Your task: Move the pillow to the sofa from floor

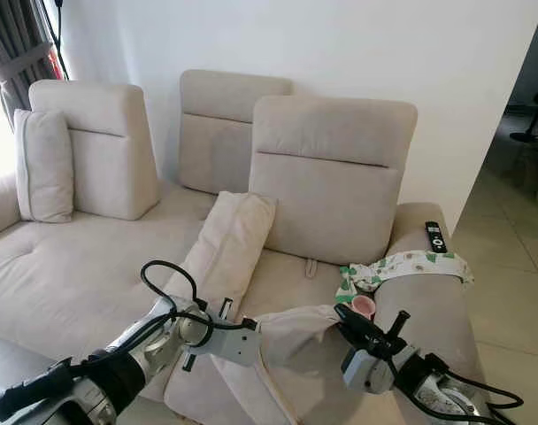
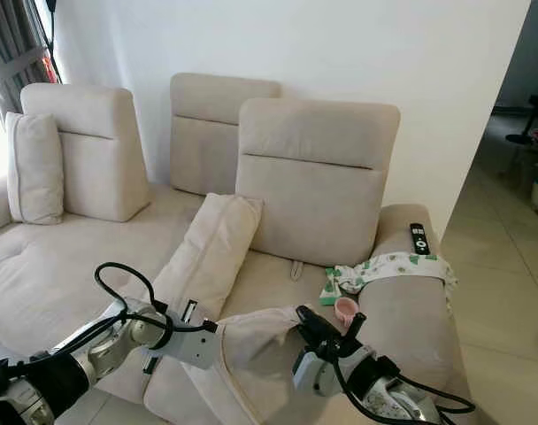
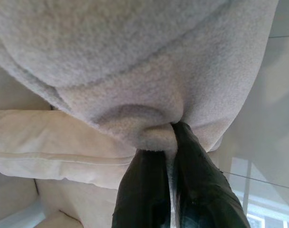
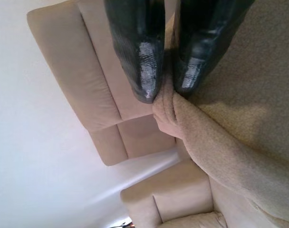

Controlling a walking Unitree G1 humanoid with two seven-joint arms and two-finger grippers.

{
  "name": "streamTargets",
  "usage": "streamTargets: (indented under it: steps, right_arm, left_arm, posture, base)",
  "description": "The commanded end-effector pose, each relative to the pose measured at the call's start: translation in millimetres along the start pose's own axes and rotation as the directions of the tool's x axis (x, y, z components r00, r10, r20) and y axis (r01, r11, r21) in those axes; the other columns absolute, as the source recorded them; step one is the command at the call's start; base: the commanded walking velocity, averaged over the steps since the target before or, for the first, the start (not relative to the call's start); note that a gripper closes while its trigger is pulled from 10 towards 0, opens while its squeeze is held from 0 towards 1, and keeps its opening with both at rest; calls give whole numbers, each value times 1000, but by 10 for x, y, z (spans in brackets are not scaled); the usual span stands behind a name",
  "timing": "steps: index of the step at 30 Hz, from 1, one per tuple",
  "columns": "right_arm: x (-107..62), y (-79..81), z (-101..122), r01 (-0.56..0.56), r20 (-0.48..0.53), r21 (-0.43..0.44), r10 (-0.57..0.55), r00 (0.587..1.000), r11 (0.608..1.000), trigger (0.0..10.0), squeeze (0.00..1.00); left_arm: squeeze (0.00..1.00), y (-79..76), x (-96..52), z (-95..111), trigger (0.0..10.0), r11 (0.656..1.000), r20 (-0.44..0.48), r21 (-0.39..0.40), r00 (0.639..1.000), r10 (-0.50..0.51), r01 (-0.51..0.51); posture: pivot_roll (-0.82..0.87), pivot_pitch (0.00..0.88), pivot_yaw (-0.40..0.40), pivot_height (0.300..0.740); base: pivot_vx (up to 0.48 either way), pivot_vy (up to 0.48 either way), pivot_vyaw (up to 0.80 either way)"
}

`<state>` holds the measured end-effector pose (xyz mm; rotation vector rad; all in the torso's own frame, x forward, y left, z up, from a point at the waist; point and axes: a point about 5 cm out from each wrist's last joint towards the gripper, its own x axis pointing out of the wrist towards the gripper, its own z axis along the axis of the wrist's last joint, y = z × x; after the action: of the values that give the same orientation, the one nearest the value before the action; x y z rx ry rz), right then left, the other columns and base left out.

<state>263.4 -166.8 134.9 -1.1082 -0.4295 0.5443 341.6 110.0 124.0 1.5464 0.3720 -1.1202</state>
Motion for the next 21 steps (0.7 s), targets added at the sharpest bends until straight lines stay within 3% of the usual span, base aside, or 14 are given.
streamTargets:
  steps: [1,8,18,21]
  right_arm:
    - [67,-218,92,124,59,-10,-123,991,992,10000,0]
    - [66,-234,93,140,55,-5,-139,989,990,10000,0]
    - [71,-143,110,138,37,80,-141,989,987,10000,0]
    - [82,-133,119,137,38,83,-140,989,987,10000,0]
  left_arm:
    - [0,-57,31,-23,10000,999,-28,19,999,-26,27]
    - [0,-41,34,-1,10000,1000,-16,26,1000,-17,18]
    - [0,142,27,213,10000,992,99,11,988,122,-123]
    - [0,164,19,231,10000,991,109,14,985,131,-133]
  posture:
    - [97,0,28,740]
    - [96,0,30,740]
    - [96,0,32,740]
    - [96,0,32,740]
  base:
    - [0,0,0]
    - [0,0,0]
    - [0,0,0]
    - [0,0,-683]
